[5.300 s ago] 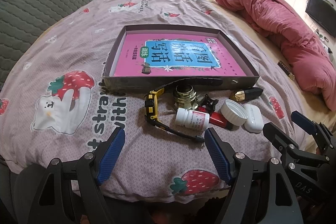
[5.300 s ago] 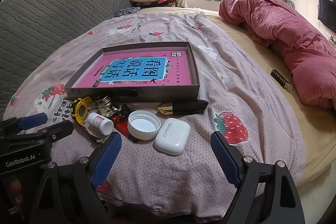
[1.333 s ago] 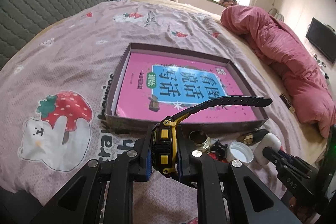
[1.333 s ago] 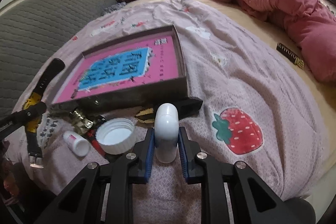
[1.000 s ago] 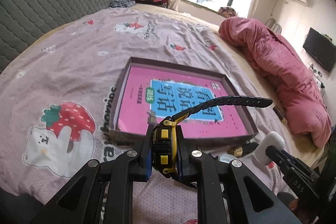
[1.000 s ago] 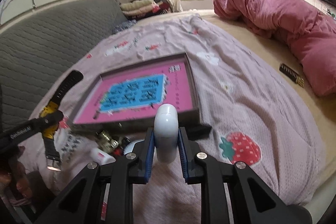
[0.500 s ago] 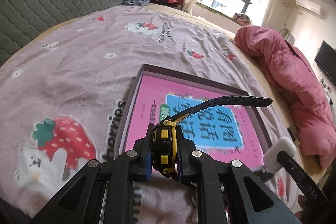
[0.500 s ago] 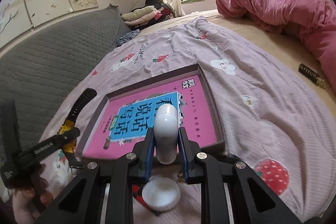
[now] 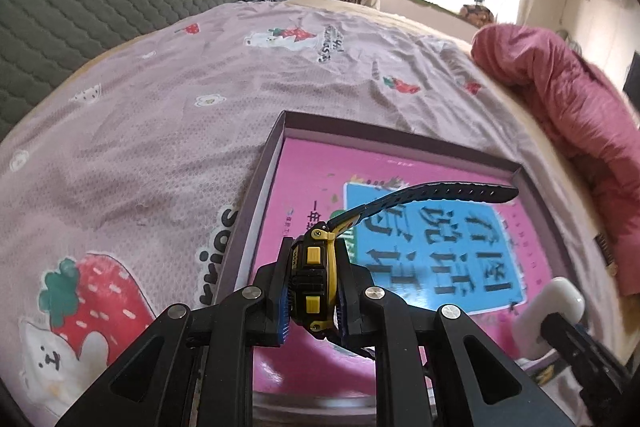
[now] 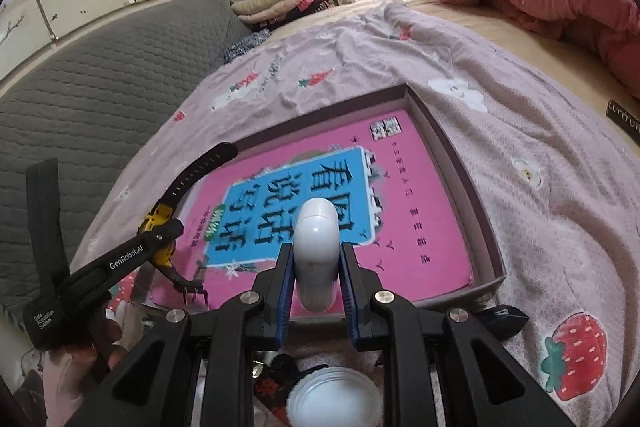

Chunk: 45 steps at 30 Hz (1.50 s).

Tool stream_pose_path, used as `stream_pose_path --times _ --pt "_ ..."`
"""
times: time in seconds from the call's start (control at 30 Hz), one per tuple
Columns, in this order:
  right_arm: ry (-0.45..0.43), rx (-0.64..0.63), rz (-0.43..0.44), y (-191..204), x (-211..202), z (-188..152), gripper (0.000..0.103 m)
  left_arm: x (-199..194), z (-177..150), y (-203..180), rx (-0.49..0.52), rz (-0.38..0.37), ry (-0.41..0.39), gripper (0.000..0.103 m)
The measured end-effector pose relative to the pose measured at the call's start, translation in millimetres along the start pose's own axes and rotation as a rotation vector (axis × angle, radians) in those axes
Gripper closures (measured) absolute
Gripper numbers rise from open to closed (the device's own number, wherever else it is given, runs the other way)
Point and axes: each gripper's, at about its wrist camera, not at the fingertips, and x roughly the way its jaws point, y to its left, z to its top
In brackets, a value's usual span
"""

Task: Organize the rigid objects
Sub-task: 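Lift the watch with the left tool while the right tool carries the AirPods case over the box, then lower and release the watch with the left tool while the right tool releases the AirPods case in the box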

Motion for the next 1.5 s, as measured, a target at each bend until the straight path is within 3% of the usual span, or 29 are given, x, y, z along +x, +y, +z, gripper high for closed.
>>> stream_pose_path --times 0.23,0.73,0.93,1.3,1.47,1.5 --pt "-0.003 -0.012 -0.046 -8 -2 2 0.081 9 -3 -8 0.085 0.089 0.028 0.084" --pt "-0.003 -0.006 -0.148 -22 -11 5 0.075 7 -6 3 0.052 0.087 0.052 0.084" --pt "-0.015 -0.052 -0.221 -19 -15 5 0.065 5 -6 4 0.051 0.085 0.049 0.083" --pt "-0.028 -0.063 -0.24 -21 -21 3 0.064 2 -6 3 0.068 0.094 0.049 0.083" --pt "-0.04 -0.069 -0.242 -21 -28 1 0.061 -6 -7 3 0.078 0.069 0.027 0.062" --pt "-0.042 -0.074 -0.242 -21 -30 0 0.061 -8 -8 2 0.086 0.072 0.023 0.062"
